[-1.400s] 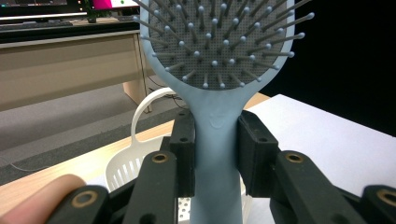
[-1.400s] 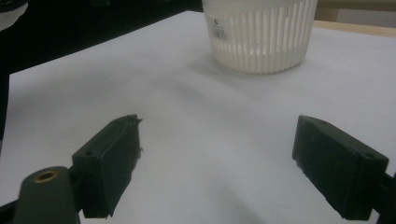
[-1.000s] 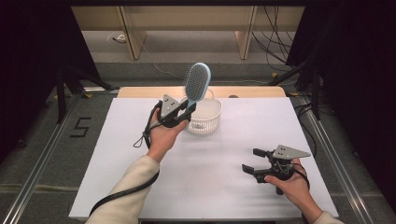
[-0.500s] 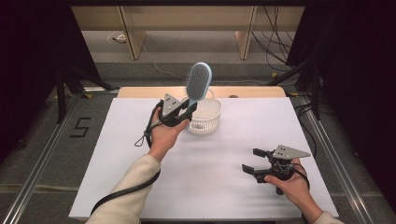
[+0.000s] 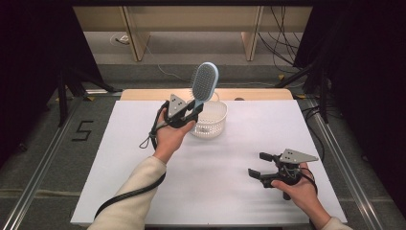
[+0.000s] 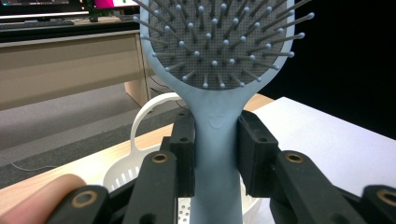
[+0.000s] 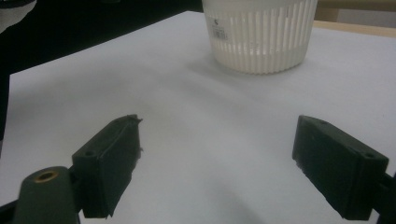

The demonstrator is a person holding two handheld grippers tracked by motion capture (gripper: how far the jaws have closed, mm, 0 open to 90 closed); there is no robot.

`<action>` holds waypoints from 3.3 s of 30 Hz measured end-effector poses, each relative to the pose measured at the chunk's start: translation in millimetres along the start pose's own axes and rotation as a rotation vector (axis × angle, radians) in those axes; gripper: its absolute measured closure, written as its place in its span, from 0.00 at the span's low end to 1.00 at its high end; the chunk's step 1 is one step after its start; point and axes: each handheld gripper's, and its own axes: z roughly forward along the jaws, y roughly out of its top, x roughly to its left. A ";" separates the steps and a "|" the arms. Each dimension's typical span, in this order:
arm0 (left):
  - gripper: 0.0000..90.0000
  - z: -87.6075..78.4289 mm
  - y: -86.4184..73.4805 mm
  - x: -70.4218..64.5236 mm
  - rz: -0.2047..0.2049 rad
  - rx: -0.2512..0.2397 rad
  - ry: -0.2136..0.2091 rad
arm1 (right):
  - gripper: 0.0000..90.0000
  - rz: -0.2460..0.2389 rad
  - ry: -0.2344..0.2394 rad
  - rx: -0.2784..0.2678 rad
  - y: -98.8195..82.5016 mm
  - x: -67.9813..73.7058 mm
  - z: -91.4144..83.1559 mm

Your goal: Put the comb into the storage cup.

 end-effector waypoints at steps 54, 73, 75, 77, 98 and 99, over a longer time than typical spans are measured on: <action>0.77 13.8 9.4 -0.5 -0.005 -0.005 0.007 | 0.18 -0.002 0.003 -0.003 0.2 0.1 -0.2; 0.77 18.1 8.8 0.7 -0.013 0.002 0.007 | 0.18 0.001 0.003 -0.003 0.2 0.3 -0.2; 0.77 18.5 8.9 0.6 -0.013 0.004 0.006 | 0.18 0.001 0.003 -0.003 0.3 0.4 -0.2; 0.77 19.2 9.2 0.5 -0.015 0.003 0.007 | 0.18 0.002 0.004 -0.002 0.2 0.3 -0.2; 0.77 23.7 12.5 1.2 -0.017 0.005 0.010 | 0.18 0.002 0.004 -0.003 0.2 0.2 -0.2; 0.77 23.8 12.7 1.3 -0.015 0.005 0.010 | 0.18 0.002 0.004 -0.003 0.2 0.2 -0.2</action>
